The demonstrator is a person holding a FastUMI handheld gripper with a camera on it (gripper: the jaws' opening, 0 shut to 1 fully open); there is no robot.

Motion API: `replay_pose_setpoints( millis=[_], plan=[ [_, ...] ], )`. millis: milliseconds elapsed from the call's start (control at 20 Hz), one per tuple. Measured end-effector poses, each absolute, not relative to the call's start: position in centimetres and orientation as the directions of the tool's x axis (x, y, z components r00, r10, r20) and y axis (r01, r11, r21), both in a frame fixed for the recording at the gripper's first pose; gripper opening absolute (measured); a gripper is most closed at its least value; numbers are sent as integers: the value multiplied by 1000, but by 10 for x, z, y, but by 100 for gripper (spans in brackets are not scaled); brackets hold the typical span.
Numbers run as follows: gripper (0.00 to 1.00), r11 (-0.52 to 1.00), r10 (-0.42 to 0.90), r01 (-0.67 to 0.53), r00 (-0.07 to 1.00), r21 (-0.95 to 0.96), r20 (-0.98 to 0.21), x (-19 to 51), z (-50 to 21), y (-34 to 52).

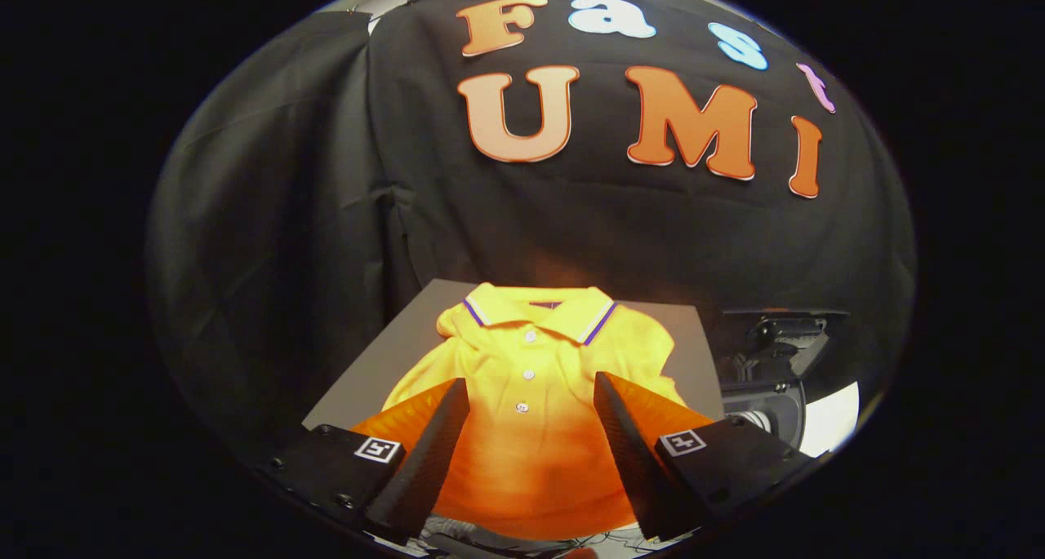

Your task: Put the clothes into the washing machine and then close the washing machine lid.

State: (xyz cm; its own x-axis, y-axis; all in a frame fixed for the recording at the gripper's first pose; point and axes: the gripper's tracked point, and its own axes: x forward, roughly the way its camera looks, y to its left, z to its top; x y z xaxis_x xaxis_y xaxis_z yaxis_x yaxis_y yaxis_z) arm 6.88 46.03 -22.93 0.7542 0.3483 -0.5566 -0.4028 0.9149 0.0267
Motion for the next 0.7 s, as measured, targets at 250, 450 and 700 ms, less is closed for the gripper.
replay_pose_setpoints(
  millis=[250, 450, 700],
  plan=[
    [99, 930, 290, -367, 732, 3, -616, 81, -262, 465],
    [100, 938, 279, -346, 726, 17, -629, 86, -269, 468],
    [100, 928, 303, -372, 710, 28, -635, 87, -274, 470]
  ],
)
